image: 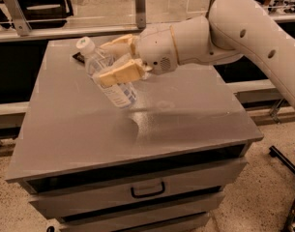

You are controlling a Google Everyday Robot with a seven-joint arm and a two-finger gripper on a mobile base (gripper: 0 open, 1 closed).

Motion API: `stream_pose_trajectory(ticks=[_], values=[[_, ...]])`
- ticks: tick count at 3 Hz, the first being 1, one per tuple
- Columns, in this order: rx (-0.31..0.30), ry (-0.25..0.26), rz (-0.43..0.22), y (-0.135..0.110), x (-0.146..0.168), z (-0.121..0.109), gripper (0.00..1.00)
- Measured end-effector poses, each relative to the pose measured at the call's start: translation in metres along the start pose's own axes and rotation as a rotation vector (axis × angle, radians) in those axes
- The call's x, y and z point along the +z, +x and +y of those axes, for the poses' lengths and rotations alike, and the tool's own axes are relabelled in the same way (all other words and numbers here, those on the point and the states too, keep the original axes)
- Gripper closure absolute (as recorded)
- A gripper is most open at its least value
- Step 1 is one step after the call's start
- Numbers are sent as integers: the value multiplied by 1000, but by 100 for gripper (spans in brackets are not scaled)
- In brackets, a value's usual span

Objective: Place blue plastic bottle upright

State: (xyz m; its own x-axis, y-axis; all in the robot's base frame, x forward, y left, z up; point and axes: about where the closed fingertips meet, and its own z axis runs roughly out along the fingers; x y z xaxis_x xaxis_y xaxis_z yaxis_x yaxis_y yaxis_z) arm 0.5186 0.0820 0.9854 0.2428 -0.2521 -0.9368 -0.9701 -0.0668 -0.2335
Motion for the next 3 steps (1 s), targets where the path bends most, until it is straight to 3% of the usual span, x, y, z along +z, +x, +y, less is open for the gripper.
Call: stream_pose_trajectory(ticks=[1, 2, 3], values=[[-54, -56, -160, -6, -9, 0, 100], [-10, -137, -231, 4, -3, 5, 100], [51, -194, -252, 12, 4, 19, 100]])
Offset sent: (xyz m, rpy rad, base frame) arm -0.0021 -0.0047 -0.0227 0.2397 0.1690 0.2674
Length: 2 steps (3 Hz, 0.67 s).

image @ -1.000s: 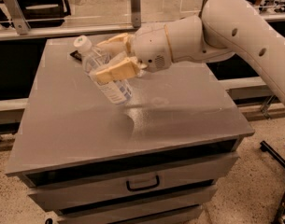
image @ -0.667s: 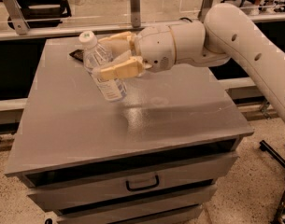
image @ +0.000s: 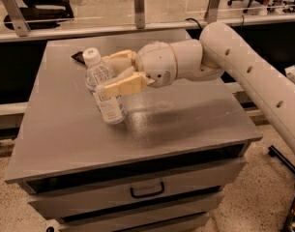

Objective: Place blue plastic bottle upright

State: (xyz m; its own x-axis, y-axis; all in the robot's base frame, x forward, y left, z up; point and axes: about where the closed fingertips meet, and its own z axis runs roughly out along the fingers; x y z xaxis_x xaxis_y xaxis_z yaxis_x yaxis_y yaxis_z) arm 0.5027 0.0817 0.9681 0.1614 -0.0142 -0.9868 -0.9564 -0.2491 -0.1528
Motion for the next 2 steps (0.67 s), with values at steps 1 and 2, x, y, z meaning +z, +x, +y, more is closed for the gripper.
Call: stream_pose_trajectory(ticks=[1, 2], values=[[54, -50, -12, 10, 10, 18, 82], [87, -91, -25, 13, 17, 33, 59]])
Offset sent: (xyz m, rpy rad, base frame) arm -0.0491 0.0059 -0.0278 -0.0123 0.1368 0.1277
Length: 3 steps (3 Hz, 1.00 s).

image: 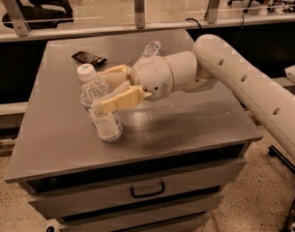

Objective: Place blue plastic bottle upright

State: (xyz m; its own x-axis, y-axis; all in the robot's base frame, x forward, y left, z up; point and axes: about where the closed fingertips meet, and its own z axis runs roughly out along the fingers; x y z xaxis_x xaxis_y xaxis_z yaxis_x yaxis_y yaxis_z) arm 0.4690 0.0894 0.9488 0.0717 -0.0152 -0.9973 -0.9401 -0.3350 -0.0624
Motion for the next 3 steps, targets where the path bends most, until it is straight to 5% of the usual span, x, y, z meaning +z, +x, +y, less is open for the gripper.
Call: stream_pose_trajectory(ticks=[2, 3], values=[[55, -39, -1, 7, 11, 10, 13], [84, -13, 6, 16, 5, 10, 0]])
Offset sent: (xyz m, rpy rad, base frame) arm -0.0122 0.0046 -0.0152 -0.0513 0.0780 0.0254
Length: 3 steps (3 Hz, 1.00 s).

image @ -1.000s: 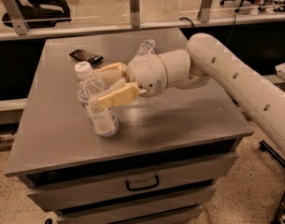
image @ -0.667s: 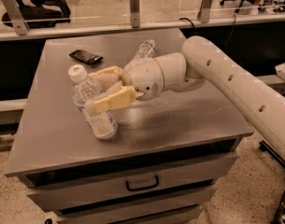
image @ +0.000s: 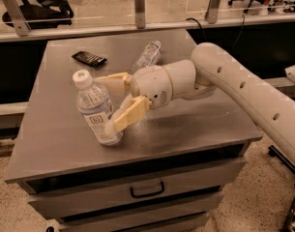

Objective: Place blue plastic bottle upright

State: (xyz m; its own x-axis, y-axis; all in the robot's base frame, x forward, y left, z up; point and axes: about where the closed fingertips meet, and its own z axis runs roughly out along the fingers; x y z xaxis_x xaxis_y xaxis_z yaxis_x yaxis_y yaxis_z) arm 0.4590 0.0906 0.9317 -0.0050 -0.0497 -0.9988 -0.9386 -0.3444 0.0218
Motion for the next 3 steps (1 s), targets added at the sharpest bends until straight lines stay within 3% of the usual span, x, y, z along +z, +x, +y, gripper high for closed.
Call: stream_pose_trajectory(ticks=[3], values=[[80, 137, 84, 21, -28, -2, 0]])
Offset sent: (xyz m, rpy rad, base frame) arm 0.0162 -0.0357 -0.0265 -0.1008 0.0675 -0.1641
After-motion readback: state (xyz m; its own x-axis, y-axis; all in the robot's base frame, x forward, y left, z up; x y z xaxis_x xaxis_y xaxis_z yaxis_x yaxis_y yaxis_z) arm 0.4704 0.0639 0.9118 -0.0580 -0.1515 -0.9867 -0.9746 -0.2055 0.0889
